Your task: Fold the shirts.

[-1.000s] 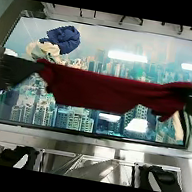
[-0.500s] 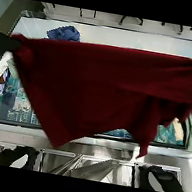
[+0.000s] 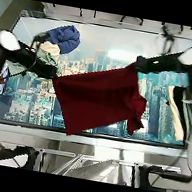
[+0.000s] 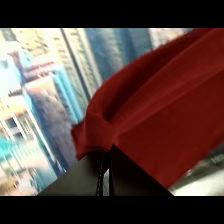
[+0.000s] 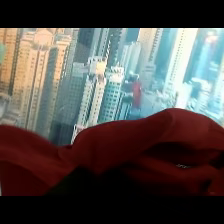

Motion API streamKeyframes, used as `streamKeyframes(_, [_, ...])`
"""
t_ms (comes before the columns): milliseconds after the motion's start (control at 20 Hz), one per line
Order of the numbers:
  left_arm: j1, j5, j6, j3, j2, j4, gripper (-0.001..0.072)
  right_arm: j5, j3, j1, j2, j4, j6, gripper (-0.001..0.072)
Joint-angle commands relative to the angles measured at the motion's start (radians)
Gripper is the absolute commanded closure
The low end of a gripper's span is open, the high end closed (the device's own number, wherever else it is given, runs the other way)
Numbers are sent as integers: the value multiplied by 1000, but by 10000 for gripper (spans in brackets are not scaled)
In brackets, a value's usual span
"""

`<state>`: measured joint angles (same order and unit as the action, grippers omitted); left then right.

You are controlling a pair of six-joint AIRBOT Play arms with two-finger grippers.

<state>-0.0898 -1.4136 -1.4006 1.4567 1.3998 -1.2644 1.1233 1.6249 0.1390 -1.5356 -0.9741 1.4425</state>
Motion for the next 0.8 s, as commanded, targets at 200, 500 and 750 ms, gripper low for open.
streamKeyframes(200, [7, 137, 23, 210, 293, -63, 694, -377, -23, 43, -196, 341, -269, 678])
streamKeyframes(500, [24, -57, -16, 366, 333, -78, 7, -104, -14, -83, -171, 274, -241, 7])
streamKeyframes(750, [85, -126, -25, 33, 105, -14, 54, 339, -37, -311, -76, 240, -201, 10])
